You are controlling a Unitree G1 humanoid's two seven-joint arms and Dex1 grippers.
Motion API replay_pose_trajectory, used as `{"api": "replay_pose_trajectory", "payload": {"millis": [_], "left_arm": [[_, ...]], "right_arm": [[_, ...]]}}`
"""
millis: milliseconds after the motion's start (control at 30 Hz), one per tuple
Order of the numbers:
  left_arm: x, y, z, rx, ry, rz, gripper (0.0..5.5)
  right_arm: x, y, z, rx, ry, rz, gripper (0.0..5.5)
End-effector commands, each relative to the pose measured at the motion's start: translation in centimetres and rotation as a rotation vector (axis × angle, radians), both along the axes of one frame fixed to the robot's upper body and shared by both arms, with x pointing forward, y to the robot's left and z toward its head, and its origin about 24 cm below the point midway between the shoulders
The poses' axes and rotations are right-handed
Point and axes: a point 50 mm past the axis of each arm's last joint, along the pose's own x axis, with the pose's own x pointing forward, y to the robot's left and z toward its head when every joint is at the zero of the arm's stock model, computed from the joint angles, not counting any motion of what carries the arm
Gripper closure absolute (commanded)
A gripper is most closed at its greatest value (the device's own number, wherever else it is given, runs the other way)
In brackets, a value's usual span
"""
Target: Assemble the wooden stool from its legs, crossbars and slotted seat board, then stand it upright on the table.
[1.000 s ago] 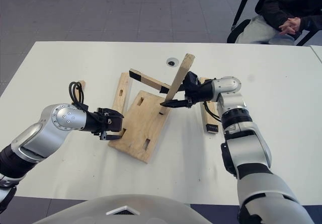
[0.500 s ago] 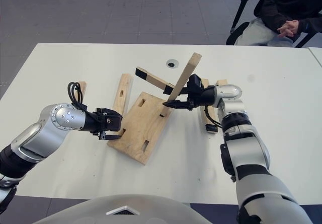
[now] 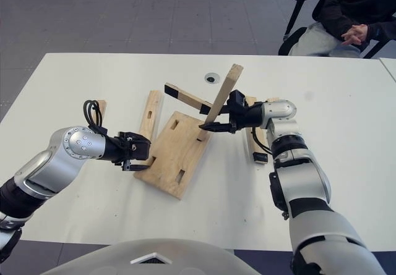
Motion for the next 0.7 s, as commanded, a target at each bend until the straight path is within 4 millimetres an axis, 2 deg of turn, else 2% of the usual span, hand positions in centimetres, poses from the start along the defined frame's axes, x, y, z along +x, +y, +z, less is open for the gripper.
{"api": "replay_pose_trajectory", "payload": {"millis": [33,167,233,467,567,700], "left_arm": [[-0.4,0.6,-1.0,0.035,0.064,0.021,1.88],[-0.5,0.6,-1.0,0.034,0.065,0.026,1.88],[-0.5,0.6,-1.0,0.033,0.065,0.028,1.88],[-0.5,0.7,-1.0,0.033,0.067,0.036,1.88],[-0.6,0.7,-1.1,0.032,0.064,0.045,1.88],[-0.9,0.6,-1.3,0.022,0.066,0.065,1.88]], "right_arm": [[-0.6,-1.8,-1.9,-0.138,0.073,-0.085,3.32],[-0.3,-1.3,-1.4,-0.110,0.057,-0.068,3.32],[-0.2,-1.0,-1.1,-0.095,0.040,-0.060,2.76],[0.2,-0.5,-0.4,-0.086,-0.017,-0.064,1.48],[0.7,-0.9,0.8,-0.105,-0.101,-0.070,0.97],[1.4,-3.4,4.0,-0.173,-0.252,-0.110,0.18]]}}
